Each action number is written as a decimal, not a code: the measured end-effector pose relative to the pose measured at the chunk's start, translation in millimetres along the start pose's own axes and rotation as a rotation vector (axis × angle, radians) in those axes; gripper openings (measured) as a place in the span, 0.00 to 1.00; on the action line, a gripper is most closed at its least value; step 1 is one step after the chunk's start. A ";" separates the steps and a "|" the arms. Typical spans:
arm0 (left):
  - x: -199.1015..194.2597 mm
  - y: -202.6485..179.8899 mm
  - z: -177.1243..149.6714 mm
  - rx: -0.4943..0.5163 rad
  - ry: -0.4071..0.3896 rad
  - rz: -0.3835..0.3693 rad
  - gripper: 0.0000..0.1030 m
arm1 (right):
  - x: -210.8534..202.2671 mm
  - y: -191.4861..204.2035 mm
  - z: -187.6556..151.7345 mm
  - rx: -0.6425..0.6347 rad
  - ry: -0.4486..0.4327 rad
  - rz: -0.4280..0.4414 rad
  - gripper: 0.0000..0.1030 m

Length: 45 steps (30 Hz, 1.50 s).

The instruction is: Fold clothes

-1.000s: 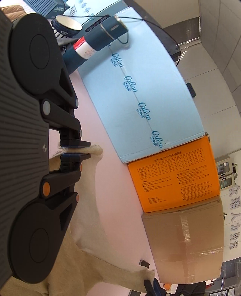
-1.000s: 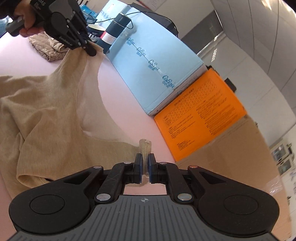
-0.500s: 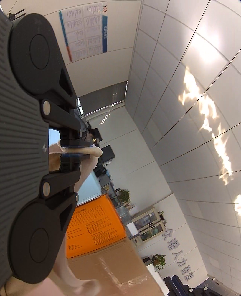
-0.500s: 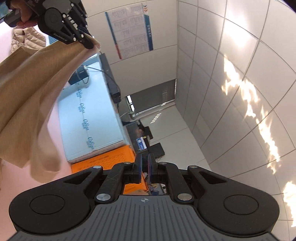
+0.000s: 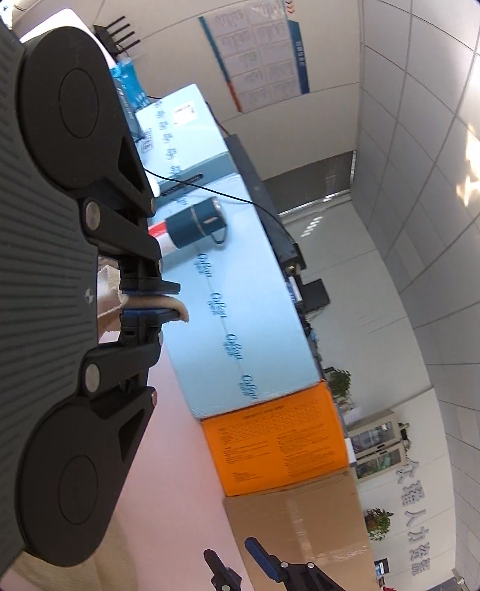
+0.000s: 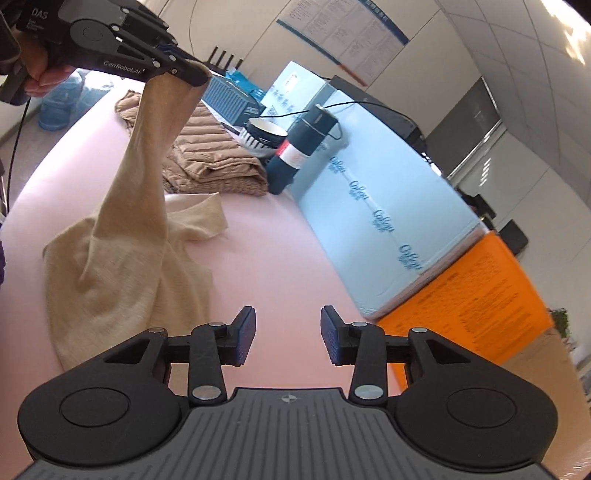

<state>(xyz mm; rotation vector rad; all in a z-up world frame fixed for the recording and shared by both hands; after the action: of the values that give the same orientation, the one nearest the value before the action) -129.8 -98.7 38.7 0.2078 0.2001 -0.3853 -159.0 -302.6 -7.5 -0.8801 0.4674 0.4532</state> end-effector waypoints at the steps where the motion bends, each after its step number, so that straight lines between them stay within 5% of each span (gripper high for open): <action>1: 0.9 7.2 -7.9 -0.026 0.043 0.026 0.07 | 11.6 3.5 4.6 0.024 -0.016 0.045 0.35; 7: 19.2 43.2 -48.2 -0.129 0.226 0.152 0.07 | 111.4 4.5 52.8 0.147 -0.088 0.325 0.57; 12: 7.7 71.2 -77.7 -0.176 0.294 0.230 0.07 | 195.3 14.5 77.8 0.336 -0.076 0.542 0.60; 18: -1.6 91.0 -101.3 -0.221 0.357 0.261 0.07 | 248.1 14.3 86.8 0.387 -0.054 0.642 0.63; 24: 7.3 95.0 -107.5 -0.228 0.386 0.249 0.07 | 279.3 22.5 91.1 0.303 -0.014 0.704 0.62; 28: 10.3 86.5 -119.2 -0.246 0.432 0.193 0.22 | 278.6 32.8 93.4 0.229 0.012 0.709 0.26; 30: 11.7 82.2 -125.0 -0.255 0.455 0.165 0.46 | 276.7 32.3 92.9 0.239 0.018 0.699 0.11; 31: 15.0 80.6 -128.6 -0.272 0.463 0.157 0.68 | 275.5 32.3 92.6 0.242 0.020 0.693 0.10; 32: 25.0 81.0 -130.3 -0.286 0.465 0.157 0.80 | 273.1 32.9 92.0 0.240 0.018 0.683 0.10; 37: 55.8 74.7 -157.8 -0.345 0.613 0.159 0.80 | 255.8 34.3 85.2 0.258 0.001 0.622 0.08; 39: 55.7 79.0 -156.5 -0.437 0.588 0.147 0.62 | 245.5 33.1 81.8 0.265 -0.014 0.584 0.08; 40: 55.4 81.1 -154.5 -0.465 0.578 0.147 0.25 | 238.7 30.9 79.9 0.272 -0.024 0.561 0.08; 41: 55.2 83.0 -152.2 -0.482 0.571 0.152 0.04 | 231.1 27.8 77.9 0.280 -0.036 0.532 0.08; 45: 47.6 81.4 -128.9 -0.487 0.470 0.141 0.03 | 196.6 11.3 69.2 0.300 -0.084 0.391 0.07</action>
<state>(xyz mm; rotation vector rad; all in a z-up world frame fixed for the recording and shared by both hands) -74.5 -11.0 -82.7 -0.1729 0.7282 -0.1336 7.4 -204.4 -86.5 -0.4767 0.6147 0.7528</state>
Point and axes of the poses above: each gripper's, at about its wrist camera, not at the fingertips, and x roughly the way its jaws point, y to its left, z to its top, the point moved 8 cm from there along x, roughly the way its jaws point, and after that the axes turned 11 degrees about -x, right-handed, at the moved point
